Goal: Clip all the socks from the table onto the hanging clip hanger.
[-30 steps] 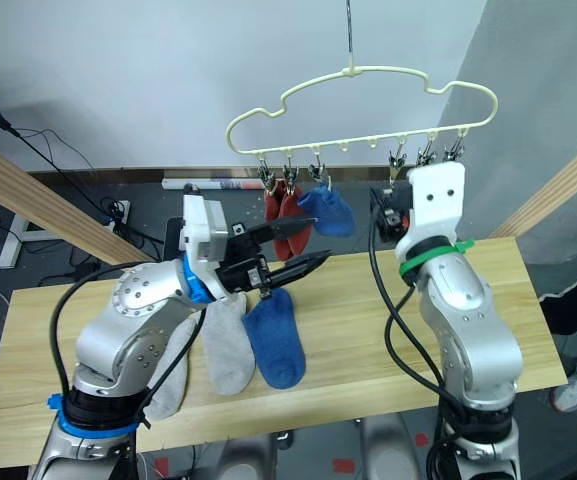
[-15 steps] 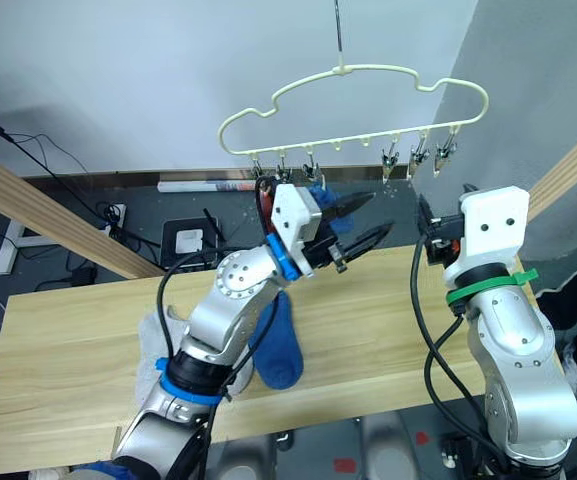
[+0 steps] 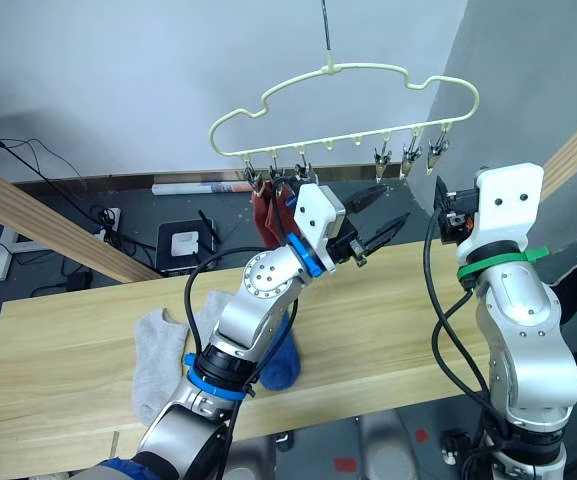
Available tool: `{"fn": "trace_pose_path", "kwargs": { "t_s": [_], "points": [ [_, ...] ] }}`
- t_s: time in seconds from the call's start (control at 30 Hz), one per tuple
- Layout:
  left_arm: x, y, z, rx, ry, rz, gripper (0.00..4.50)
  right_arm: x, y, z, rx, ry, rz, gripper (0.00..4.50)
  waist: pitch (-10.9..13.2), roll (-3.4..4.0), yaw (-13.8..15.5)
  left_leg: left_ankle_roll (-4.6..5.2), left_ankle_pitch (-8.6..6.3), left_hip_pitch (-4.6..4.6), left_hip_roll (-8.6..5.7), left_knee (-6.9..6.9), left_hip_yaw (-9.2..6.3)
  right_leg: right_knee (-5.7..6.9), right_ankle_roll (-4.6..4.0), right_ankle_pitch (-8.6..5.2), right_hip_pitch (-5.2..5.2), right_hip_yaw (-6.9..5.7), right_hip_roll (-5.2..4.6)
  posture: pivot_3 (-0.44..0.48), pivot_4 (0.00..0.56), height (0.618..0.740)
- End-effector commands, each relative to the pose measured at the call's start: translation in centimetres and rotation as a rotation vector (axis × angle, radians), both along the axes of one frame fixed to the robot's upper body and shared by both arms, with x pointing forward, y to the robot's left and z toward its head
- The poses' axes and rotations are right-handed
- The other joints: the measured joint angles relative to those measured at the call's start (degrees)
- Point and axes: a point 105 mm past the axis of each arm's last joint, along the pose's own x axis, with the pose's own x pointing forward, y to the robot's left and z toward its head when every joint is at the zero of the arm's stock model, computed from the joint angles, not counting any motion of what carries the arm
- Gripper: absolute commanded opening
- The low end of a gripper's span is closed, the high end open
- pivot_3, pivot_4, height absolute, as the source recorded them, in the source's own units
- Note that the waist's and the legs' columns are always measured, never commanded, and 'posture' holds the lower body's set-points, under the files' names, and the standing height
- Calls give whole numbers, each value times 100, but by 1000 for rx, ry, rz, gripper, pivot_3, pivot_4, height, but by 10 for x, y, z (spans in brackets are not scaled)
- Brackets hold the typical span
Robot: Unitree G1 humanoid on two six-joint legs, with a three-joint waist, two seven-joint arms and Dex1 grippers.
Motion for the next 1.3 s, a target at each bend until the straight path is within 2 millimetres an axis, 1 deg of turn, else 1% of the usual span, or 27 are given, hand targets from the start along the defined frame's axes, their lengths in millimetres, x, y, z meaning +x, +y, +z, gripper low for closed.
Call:
{"fn": "trace_pose_path", "kwargs": {
  "t_s": [0.03,0.37,0.4,0.43,0.5,0.53,0.67,0.73,0.83,0.9,1.03,1.13,1.2,1.3],
  "points": [
    [-7,-6,12,-32,-52,-22,2708,-2,-3,10,2,-35,12,3027,0,0,0,0,0,0,0,0,0,0,0,0,0,0,0,-190,385,740],
    [-9,-6,16,-31,-78,-36,2708,0,-8,6,-9,-15,29,3027,0,0,-1,3,-2,0,0,0,0,1,0,0,0,1,0,-183,391,740],
    [-10,-5,16,-31,-81,-39,2708,0,-9,6,-5,-15,30,3393,0,0,-1,3,-1,0,0,0,0,1,0,0,0,1,0,-183,391,740],
    [-10,-5,17,-32,-83,-40,2708,0,-9,6,-2,-16,31,3598,0,0,-1,3,-2,0,0,1,0,1,0,0,0,1,0,-183,391,740],
    [-11,-4,16,-27,-79,-51,2708,0,-11,6,-7,-16,25,4259,0,0,0,3,-2,0,0,1,0,2,0,0,0,1,0,-179,392,740],
    [-11,-3,14,-22,-78,-52,2708,1,-12,6,-14,-15,22,4476,0,0,0,3,-2,0,0,1,-1,2,0,0,0,1,0,-179,392,740],
    [-9,-2,14,-22,-77,-33,2708,3,-11,6,-31,-10,24,4476,0,0,0,3,-2,1,-1,2,0,3,0,0,0,2,0,-178,392,740],
    [-7,-1,15,-25,-76,-12,2708,3,-3,7,-19,-5,79,4476,0,0,0,3,-2,1,0,2,-1,3,0,0,1,2,0,-178,392,740],
    [-11,12,19,-67,-74,-9,2708,-1,9,5,-36,7,134,4476,0,0,-12,3,-2,1,1,2,-2,3,-1,1,1,2,0,-180,392,740],
    [-15,21,18,-67,-71,-15,2708,-3,13,4,-45,13,153,4476,0,0,-21,3,-2,2,4,2,-2,5,-1,1,0,3,0,-179,391,740],
    [-21,46,14,-18,-78,-19,2708,-6,22,-2,-61,34,192,4476,0,0,-16,3,-1,6,6,2,-6,13,-1,0,0,4,0,-167,399,740],
    [-29,64,15,17,-88,-49,2708,-12,40,-4,-67,44,297,4476,0,0,-9,3,-1,6,5,5,-9,15,-1,1,0,4,0,-157,404,740],
    [-33,75,15,43,-90,-67,2708,-13,48,-3,-63,44,334,4476,0,0,-11,3,-1,6,5,6,-12,15,0,0,0,5,-1,-157,404,740],
    [-31,93,19,79,-108,-36,2708,-10,52,1,-40,32,342,4476,1,0,-4,3,-1,7,5,6,-14,14,0,0,0,3,0,-144,413,740]
  ]
}}
